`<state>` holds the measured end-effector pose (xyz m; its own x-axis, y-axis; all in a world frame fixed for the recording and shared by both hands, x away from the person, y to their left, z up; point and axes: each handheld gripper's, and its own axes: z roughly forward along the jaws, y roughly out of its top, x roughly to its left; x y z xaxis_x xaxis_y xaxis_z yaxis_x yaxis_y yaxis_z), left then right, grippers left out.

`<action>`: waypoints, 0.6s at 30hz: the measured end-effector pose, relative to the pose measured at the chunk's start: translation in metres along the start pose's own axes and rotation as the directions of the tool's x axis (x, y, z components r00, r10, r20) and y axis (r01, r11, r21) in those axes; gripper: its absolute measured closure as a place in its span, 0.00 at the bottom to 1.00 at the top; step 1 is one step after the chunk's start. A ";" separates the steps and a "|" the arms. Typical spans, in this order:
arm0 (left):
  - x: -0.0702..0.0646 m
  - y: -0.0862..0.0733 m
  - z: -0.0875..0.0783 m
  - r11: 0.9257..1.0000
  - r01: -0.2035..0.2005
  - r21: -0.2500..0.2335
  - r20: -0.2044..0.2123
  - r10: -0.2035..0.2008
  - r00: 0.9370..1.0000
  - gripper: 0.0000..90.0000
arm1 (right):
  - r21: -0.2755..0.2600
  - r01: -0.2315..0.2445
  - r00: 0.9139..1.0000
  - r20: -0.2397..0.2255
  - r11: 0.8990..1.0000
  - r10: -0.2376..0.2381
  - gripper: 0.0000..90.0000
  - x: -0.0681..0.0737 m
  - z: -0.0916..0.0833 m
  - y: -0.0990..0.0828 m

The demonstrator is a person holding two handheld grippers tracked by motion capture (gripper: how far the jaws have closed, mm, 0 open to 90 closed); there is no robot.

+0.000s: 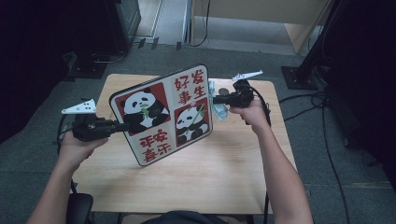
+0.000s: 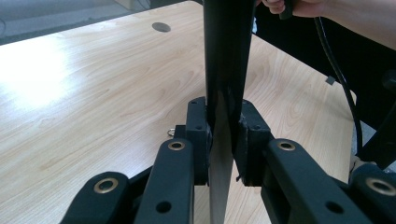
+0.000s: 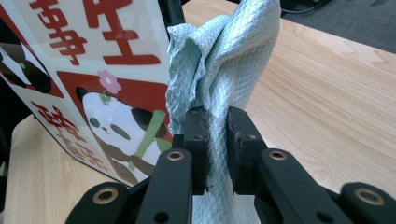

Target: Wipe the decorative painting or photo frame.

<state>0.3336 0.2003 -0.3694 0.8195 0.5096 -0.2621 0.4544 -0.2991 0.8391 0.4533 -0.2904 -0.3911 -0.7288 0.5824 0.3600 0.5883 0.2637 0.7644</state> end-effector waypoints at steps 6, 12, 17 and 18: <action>0.000 0.000 0.000 1.000 -0.006 -0.002 0.000 0.006 1.000 0.87 | -0.009 0.019 1.000 0.013 1.000 -0.019 0.89 0.000 0.003 -0.012; -0.001 0.000 0.000 1.000 -0.005 0.000 -0.001 0.005 1.000 0.87 | 0.014 0.003 1.000 0.018 1.000 -0.003 0.89 -0.002 0.007 -0.019; -0.001 0.000 0.000 1.000 -0.004 0.000 -0.001 0.004 1.000 0.87 | 0.022 -0.005 0.999 0.032 1.000 0.004 0.89 -0.003 0.010 -0.027; -0.001 0.000 0.000 1.000 -0.003 0.000 -0.001 0.003 1.000 0.87 | 0.029 -0.005 0.999 0.035 1.000 0.004 0.89 -0.003 0.011 -0.029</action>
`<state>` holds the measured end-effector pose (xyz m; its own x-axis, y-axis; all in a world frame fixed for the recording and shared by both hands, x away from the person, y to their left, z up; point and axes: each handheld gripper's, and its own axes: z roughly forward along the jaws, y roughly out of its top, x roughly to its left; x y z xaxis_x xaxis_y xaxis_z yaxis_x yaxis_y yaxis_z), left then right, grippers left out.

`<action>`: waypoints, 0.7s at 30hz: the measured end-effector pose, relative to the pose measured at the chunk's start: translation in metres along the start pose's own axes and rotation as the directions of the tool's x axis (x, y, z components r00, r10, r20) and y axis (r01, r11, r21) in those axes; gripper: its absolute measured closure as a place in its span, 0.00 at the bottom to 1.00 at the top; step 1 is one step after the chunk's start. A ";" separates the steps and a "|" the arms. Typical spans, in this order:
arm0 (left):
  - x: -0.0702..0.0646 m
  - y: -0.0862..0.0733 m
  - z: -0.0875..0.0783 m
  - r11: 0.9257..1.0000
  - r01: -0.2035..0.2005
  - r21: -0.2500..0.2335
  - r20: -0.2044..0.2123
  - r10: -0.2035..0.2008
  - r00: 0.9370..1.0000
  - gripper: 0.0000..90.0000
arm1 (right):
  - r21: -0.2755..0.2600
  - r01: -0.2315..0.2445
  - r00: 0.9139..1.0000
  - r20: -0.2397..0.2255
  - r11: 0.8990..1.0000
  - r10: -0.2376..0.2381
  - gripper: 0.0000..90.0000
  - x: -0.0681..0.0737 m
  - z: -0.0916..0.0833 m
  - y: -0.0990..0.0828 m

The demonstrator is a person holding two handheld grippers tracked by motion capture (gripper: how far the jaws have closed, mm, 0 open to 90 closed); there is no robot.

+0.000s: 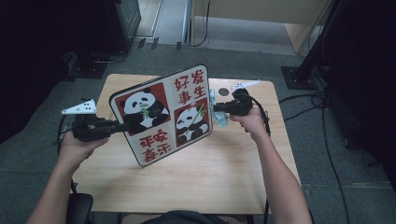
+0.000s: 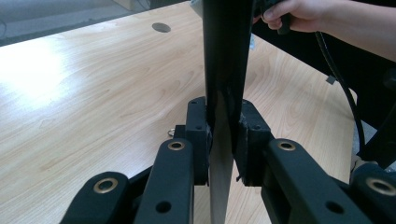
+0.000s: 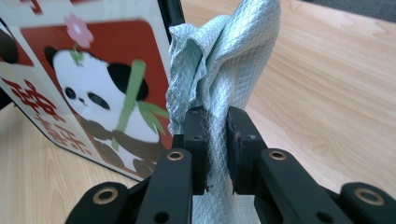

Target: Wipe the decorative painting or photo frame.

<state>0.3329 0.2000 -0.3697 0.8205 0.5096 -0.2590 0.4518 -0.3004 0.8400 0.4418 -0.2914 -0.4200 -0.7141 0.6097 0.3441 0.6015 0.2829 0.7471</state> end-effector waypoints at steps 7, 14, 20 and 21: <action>-0.001 0.000 0.001 1.000 -0.004 -0.005 -0.006 0.004 1.000 0.86 | 0.008 0.008 1.000 0.029 1.000 -0.008 0.89 0.001 0.004 -0.011; -0.001 0.000 0.001 1.000 -0.001 -0.001 -0.005 0.001 1.000 0.87 | 0.025 -0.011 0.999 0.035 1.000 0.010 0.89 0.000 0.008 -0.023; -0.002 0.000 0.001 1.000 -0.001 -0.002 -0.007 0.001 1.000 0.87 | 0.006 -0.008 0.998 0.057 1.000 0.008 0.89 0.002 0.010 -0.034; -0.002 0.000 0.001 1.000 -0.003 -0.001 -0.007 0.003 1.000 0.87 | 0.001 -0.012 0.998 0.059 1.000 0.012 0.89 0.002 0.011 -0.036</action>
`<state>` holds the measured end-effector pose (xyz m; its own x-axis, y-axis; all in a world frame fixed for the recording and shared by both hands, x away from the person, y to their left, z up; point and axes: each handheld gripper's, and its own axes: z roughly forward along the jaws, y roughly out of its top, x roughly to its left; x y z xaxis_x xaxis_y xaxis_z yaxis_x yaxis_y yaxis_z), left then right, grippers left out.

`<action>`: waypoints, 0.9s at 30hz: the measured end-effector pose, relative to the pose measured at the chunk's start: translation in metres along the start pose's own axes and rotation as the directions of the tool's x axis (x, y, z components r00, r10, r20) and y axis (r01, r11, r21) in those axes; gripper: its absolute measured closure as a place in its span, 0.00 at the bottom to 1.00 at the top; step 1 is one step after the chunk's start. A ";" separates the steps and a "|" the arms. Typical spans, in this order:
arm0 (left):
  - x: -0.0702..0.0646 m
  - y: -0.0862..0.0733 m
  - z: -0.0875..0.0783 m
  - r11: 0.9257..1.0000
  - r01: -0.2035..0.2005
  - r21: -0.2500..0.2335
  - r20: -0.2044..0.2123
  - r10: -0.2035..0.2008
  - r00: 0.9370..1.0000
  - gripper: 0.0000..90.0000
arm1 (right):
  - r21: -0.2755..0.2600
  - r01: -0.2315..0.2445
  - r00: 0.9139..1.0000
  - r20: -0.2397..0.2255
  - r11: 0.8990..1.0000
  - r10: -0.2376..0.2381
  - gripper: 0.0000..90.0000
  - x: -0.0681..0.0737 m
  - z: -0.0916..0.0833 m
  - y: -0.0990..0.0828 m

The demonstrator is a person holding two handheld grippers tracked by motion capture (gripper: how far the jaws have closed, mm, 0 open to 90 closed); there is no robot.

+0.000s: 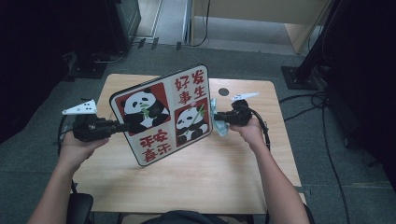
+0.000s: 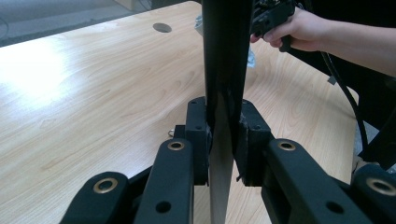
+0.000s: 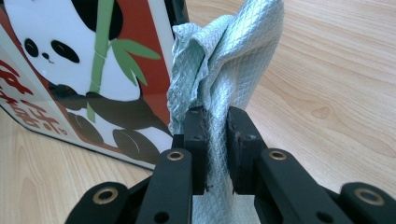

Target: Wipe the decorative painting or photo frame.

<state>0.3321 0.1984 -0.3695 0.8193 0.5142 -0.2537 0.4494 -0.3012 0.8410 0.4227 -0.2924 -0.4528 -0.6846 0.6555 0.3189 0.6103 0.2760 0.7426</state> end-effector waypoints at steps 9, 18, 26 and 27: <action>-0.001 0.000 0.000 1.000 -0.001 0.003 -0.007 0.001 1.000 0.86 | 0.028 -0.025 1.000 0.006 0.999 0.025 0.89 -0.002 0.006 -0.013; -0.002 -0.001 -0.001 1.000 0.000 0.004 -0.018 0.000 1.000 0.86 | 0.058 -0.031 0.999 0.013 0.998 0.030 0.89 -0.003 0.010 -0.027; -0.002 -0.001 -0.001 1.000 0.004 0.006 -0.021 -0.004 1.000 0.85 | 0.093 -0.066 0.998 0.023 0.993 0.065 0.89 -0.005 0.013 -0.035; -0.002 -0.001 -0.001 1.000 0.003 0.007 -0.021 -0.003 1.000 0.85 | 0.095 -0.074 0.997 0.025 0.993 0.072 0.89 -0.005 0.012 -0.034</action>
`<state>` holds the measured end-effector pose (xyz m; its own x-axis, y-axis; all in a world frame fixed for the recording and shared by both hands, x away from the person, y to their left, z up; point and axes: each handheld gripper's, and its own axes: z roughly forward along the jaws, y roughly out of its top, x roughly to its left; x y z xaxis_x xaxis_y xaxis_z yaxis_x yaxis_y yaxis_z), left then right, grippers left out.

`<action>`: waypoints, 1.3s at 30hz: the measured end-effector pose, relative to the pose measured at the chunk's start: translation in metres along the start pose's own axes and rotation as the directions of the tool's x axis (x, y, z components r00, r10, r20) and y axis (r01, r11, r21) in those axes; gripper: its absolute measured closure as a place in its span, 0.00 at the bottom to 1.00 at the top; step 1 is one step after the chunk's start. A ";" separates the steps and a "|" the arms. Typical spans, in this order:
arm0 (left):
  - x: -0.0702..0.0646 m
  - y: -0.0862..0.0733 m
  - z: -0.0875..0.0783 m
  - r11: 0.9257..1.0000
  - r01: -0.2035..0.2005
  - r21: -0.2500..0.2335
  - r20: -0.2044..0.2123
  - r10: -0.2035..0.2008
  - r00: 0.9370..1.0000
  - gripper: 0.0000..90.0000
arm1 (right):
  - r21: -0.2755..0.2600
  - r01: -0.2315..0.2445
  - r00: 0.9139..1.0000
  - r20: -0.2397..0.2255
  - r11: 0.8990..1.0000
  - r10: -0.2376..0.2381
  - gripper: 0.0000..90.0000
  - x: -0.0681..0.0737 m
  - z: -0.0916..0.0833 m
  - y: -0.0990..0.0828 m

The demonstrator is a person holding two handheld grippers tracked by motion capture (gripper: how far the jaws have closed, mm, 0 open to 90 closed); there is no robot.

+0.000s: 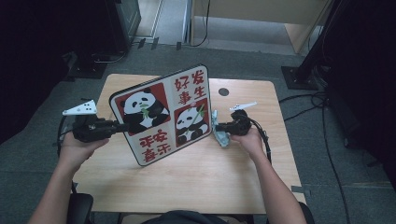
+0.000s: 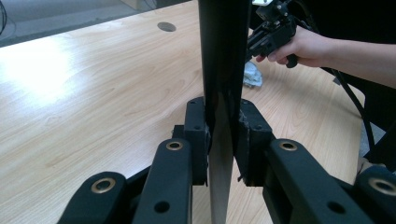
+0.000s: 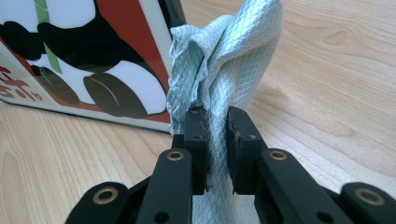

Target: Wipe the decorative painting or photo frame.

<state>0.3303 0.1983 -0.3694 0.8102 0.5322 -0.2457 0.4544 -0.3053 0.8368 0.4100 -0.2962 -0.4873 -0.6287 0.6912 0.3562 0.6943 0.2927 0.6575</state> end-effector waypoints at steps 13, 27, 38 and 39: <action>-0.002 0.000 -0.001 1.000 -0.004 0.016 -0.007 0.005 1.000 0.79 | -0.041 -0.016 0.999 0.049 0.999 0.018 0.89 -0.005 -0.016 0.000; -0.003 0.001 -0.003 1.000 -0.013 0.023 -0.016 0.014 1.000 0.84 | -0.066 -0.035 0.992 0.120 0.997 0.043 0.89 -0.015 -0.031 -0.007; -0.003 0.001 -0.003 1.000 -0.009 0.024 -0.015 0.009 1.000 0.82 | -0.093 -0.048 0.973 0.220 0.994 0.068 0.89 -0.030 -0.044 -0.019; -0.003 0.001 -0.003 1.000 -0.009 0.023 -0.016 0.009 1.000 0.80 | -0.081 -0.049 0.971 0.230 0.996 0.067 0.89 -0.032 -0.044 -0.020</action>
<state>0.3273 0.1992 -0.3667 0.8083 0.5419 -0.2304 0.4556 -0.3277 0.8276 0.4007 -0.3529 -0.4826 -0.4836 0.8427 0.2366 0.6936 0.2041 0.6908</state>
